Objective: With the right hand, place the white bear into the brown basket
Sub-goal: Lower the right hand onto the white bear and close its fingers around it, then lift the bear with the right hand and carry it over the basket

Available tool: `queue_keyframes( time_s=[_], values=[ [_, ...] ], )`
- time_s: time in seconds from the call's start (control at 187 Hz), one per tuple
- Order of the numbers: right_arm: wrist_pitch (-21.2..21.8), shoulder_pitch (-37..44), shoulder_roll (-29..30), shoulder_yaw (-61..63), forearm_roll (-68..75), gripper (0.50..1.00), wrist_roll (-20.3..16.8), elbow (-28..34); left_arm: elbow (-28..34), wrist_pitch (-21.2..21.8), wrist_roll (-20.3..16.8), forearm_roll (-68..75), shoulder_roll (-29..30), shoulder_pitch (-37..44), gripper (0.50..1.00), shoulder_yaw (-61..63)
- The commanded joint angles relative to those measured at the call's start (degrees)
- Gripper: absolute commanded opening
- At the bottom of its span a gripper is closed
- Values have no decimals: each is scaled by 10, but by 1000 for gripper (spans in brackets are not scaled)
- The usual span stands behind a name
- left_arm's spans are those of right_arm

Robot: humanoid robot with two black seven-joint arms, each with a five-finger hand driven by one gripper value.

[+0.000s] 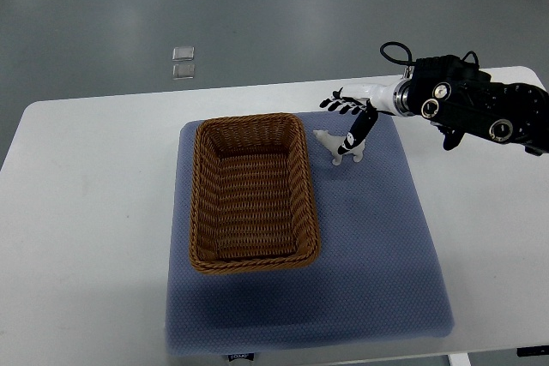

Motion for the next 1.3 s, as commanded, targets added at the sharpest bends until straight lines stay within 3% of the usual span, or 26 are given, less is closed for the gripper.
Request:
queue_keyframes(
  time_s=[0.0, 0.251, 0.566, 0.663, 0.705, 0.732, 0.759, 1.058, 1.293],
  values=[
    [-4, -4, 2, 0, -1, 889, 0, -1, -1, 0, 0, 0, 0, 0, 1000, 0],
    [-15, -18, 11, 0, -7, 864, 1, -5, -1, 0, 0, 0, 0, 0, 1000, 1],
    [-37, -39, 21, 0, -8, 787, 1, -6, -1, 0, 0, 0, 0, 0, 1000, 0],
    [-37, -40, 21, 0, -14, 678, 1, -6, -1, 0, 0, 0, 0, 0, 1000, 0],
    [-37, -40, 21, 0, -16, 605, 2, -6, -1, 0, 0, 0, 0, 0, 1000, 0],
    [-37, -40, 20, 0, -16, 527, 2, -6, -1, 0, 0, 0, 0, 0, 1000, 0],
    [-37, -40, 20, 0, -16, 500, 2, -6, -1, 0, 0, 0, 0, 0, 1000, 0],
    [-34, -28, -15, 9, -6, 500, 2, -1, -1, 0, 0, 0, 0, 0, 1000, 1],
    [9, 88, -109, 13, 25, 500, 2, 70, -1, 0, 0, 0, 0, 0, 1000, 1]
  ],
)
